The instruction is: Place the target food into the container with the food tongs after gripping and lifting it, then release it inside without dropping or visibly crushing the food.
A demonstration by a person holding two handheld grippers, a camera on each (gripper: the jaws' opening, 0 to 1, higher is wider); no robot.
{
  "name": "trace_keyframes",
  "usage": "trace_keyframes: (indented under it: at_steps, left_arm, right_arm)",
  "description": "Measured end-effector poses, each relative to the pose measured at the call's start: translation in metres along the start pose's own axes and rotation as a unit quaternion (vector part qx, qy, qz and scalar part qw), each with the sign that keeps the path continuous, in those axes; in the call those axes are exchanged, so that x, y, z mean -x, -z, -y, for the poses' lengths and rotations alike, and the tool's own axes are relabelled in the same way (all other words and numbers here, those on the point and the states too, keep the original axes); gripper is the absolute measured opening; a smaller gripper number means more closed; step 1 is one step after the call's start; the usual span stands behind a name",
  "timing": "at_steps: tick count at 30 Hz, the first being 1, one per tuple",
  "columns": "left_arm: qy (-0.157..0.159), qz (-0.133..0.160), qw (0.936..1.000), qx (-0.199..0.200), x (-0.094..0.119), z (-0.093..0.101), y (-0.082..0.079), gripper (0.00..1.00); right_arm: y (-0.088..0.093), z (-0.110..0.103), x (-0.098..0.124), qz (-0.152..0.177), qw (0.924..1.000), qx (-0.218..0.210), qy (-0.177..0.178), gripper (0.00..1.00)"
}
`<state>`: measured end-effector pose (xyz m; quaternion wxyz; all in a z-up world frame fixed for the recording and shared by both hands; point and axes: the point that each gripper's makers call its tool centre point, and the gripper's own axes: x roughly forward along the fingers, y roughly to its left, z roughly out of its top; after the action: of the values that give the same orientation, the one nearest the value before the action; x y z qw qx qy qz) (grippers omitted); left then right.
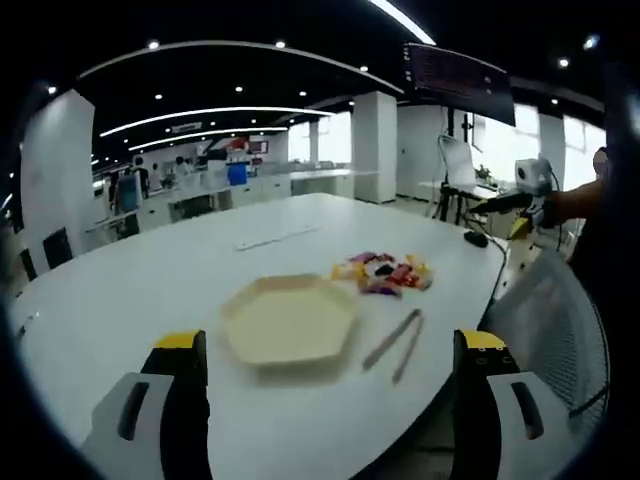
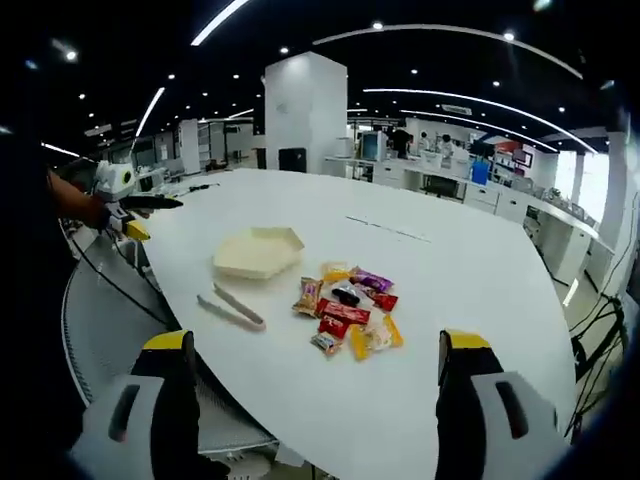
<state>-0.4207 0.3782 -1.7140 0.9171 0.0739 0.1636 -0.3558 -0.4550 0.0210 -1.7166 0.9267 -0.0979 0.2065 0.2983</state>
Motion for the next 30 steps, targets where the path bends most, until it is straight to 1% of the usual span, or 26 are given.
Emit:
trace_keyframes:
  at_steps: [1,3,6,8,12,14,16,19,21,25,28,30]
  left_arm:
    - [0.002,-0.003,1.0000,-0.003,-0.001,0.000,0.002,0.99]
    - [0.003,0.000,1.0000,-0.002,-0.001,0.000,0.006,0.99]
    - [-0.019,-0.006,0.9996,0.021,0.003,-0.006,0.015,0.99]
    - [-0.026,0.003,0.9994,0.024,0.004,-0.007,0.016,0.99]
    - [-0.033,-0.001,0.9989,0.032,0.002,-0.005,0.023,0.99]
    - [-0.025,-0.002,0.9992,0.031,0.002,0.003,0.021,0.99]
    - [-0.015,0.004,0.9997,0.017,0.001,0.007,0.019,0.99]
    - [-0.011,-0.001,0.9997,0.023,-0.001,0.004,0.023,0.99]
    - [-0.006,-0.012,0.9995,0.028,-0.003,0.003,0.026,0.99]
    - [0.014,-0.010,0.9998,0.007,-0.004,0.004,0.018,0.99]
    - [0.019,-0.019,0.9996,0.007,-0.006,0.001,0.017,0.99]
    - [0.023,-0.023,0.9995,0.001,-0.007,0.002,0.017,0.99]
  right_arm:
    - [-0.004,0.002,-0.002,0.010,0.9999,0.012,-0.001,1.00]
    - [-0.007,0.004,-0.006,0.004,0.9999,0.014,-0.005,1.00]
    - [-0.012,0.005,-0.008,-0.003,0.9996,0.026,-0.008,1.00]
    - [-0.015,0.006,-0.008,0.000,0.9995,0.031,-0.010,1.00]
    - [-0.011,0.005,-0.012,-0.007,0.9991,0.038,-0.017,1.00]
    - [-0.007,0.003,-0.014,-0.017,0.9990,0.035,-0.023,1.00]
    - [-0.006,-0.002,-0.015,-0.017,0.9989,0.037,-0.025,1.00]
    - [-0.006,-0.003,-0.021,-0.013,0.9991,0.036,-0.020,1.00]
    - [-0.005,-0.001,-0.025,-0.017,0.9994,0.029,-0.012,1.00]
    - [-0.004,-0.001,-0.028,-0.015,0.9996,0.022,0.001,1.00]
    - [-0.001,0.000,-0.028,-0.021,0.9996,0.019,0.008,1.00]
    - [-0.001,-0.001,-0.027,-0.020,0.9995,0.024,0.012,1.00]
